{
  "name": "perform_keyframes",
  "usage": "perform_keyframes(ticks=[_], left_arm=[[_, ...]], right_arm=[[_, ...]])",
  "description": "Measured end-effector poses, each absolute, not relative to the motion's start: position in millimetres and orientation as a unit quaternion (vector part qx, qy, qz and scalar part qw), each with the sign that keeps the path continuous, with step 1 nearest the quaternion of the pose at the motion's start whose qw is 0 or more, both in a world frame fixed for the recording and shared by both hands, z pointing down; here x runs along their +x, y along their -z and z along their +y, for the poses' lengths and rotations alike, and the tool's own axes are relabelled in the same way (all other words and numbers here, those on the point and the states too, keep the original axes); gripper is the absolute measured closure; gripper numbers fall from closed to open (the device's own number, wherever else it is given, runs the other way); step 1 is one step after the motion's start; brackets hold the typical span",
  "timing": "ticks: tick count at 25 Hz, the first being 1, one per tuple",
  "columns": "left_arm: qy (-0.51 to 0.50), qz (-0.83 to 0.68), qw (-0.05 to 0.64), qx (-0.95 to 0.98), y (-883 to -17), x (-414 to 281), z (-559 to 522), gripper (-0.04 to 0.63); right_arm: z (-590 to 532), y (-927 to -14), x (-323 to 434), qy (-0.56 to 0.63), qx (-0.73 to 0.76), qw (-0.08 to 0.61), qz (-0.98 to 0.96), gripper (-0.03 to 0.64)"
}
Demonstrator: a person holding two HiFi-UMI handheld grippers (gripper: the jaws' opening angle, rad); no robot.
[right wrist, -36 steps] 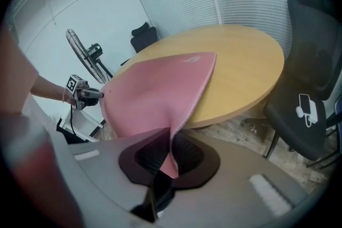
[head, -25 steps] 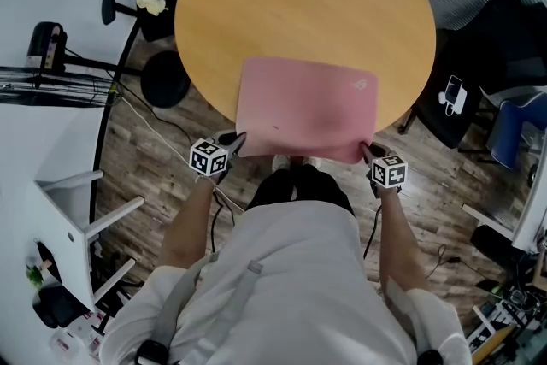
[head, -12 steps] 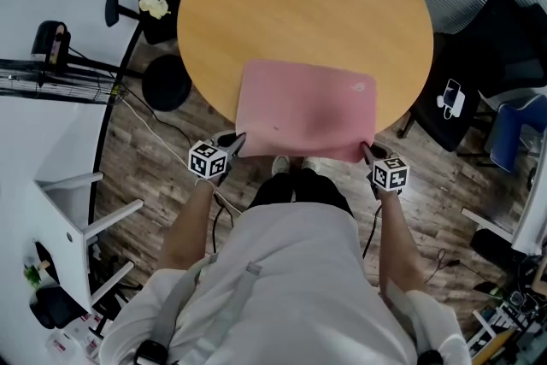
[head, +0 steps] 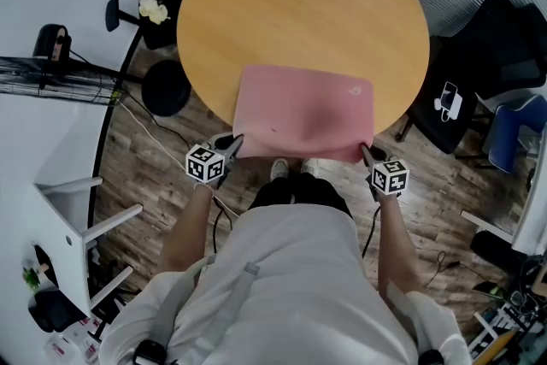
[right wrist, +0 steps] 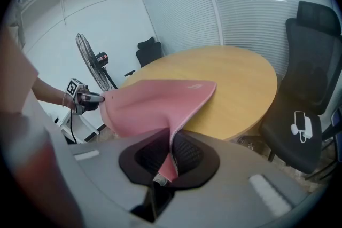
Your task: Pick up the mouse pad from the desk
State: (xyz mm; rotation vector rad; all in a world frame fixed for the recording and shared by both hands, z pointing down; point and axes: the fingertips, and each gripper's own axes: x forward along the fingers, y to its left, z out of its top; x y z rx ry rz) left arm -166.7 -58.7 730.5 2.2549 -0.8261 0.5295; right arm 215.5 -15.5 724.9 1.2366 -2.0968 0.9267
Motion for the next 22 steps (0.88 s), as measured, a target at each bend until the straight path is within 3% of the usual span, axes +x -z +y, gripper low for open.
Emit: perform_keyframes(ticks=[22], left_arm=[[-0.175,-0.36,0.297,0.867,-692,-166,-73,0.575]], right_arm=[[-31,-684,217,-0.291,0.474,0.247,-0.794,0.597]])
